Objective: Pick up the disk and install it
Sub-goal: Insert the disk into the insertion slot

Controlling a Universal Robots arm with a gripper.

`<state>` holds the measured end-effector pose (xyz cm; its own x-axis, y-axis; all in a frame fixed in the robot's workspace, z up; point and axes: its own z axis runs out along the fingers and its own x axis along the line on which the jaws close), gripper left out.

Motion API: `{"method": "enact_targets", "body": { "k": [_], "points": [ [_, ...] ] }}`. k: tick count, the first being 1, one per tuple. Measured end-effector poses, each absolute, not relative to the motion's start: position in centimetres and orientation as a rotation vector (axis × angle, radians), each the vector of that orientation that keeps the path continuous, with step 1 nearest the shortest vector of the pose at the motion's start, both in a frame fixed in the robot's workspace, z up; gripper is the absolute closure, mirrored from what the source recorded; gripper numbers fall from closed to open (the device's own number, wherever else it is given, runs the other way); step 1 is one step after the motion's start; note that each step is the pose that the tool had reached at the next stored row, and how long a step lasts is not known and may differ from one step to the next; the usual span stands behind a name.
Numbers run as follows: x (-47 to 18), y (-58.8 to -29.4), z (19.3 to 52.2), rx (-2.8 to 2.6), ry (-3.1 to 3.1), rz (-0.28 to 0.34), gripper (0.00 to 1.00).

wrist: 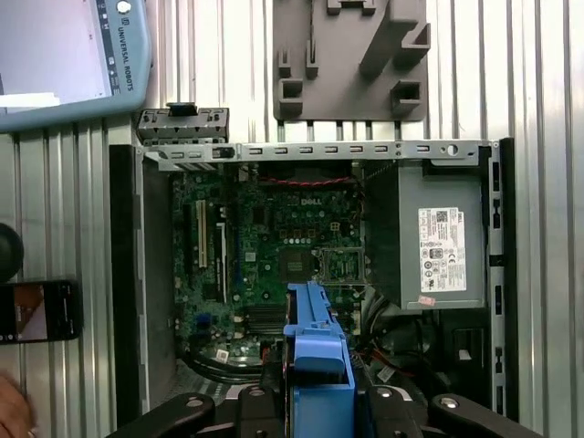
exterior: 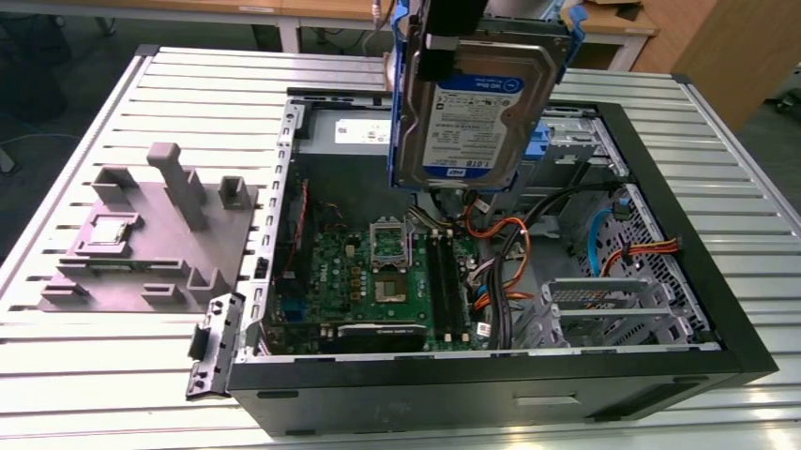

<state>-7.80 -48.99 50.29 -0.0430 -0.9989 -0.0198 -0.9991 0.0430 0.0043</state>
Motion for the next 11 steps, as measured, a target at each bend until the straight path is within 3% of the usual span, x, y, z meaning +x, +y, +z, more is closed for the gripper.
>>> {"method": "enact_targets", "body": {
  "k": [11],
  "points": [
    [-7.81, -49.18, 50.29, -2.165, 2.261, 0.026, 0.64]
  ]
}}
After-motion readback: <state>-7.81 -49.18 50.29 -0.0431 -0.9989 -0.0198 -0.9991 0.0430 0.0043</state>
